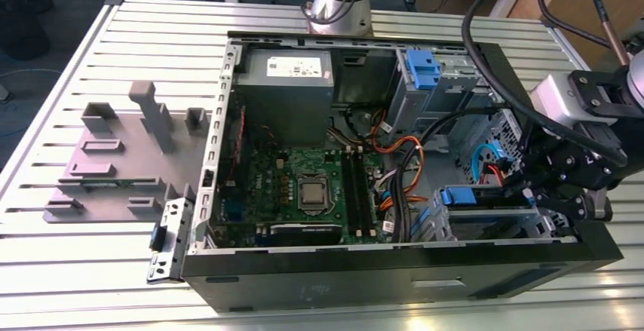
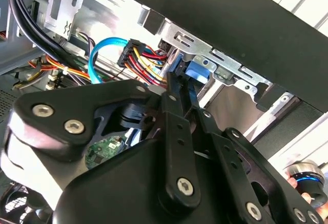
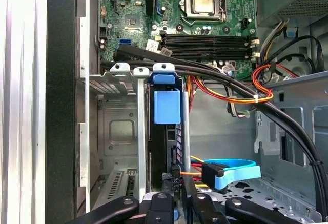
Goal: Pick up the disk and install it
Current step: 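Insert the first disk wire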
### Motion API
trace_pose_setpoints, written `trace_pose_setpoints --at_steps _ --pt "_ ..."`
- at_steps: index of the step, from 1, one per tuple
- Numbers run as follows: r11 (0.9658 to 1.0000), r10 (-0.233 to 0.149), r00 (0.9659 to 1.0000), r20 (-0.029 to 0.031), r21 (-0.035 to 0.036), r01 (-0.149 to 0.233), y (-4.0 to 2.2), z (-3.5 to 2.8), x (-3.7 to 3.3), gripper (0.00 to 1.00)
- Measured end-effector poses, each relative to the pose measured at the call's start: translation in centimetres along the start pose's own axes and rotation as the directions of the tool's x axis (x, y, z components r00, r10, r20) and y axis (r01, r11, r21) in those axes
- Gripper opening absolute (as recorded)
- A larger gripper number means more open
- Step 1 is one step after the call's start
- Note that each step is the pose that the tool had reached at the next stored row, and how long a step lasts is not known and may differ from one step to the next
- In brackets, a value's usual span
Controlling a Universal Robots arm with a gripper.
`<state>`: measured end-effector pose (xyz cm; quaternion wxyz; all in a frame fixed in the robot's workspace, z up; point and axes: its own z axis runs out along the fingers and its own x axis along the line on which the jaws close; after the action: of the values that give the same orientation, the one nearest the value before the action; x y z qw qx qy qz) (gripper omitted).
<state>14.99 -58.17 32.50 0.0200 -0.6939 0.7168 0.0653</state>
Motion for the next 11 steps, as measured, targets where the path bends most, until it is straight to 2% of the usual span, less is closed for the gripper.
trace_pose_setpoints --at_steps 1,2,4,5,9,11 --pt "1.0000 0.000 1.0000 0.0003 0.0000 0.000 0.00 0.02 0.00 0.21" --pt "1.0000 0.000 1.0000 0.0004 0.0000 0.000 0.00 0.02 0.00 0.27" --pt "1.0000 0.000 1.0000 0.0003 0.0000 0.000 0.00 0.01 0.00 0.27" --pt "1.0000 0.000 1.0000 0.0000 0.0000 0.000 0.00 0.00 0.00 0.33" --pt "1.0000 0.000 1.0000 0.0000 0.0000 0.000 0.00 -0.02 -0.01 0.33" --pt "1.0000 0.000 1.0000 0.0000 0.0001 0.000 0.02 -0.32 -0.04 0.33"
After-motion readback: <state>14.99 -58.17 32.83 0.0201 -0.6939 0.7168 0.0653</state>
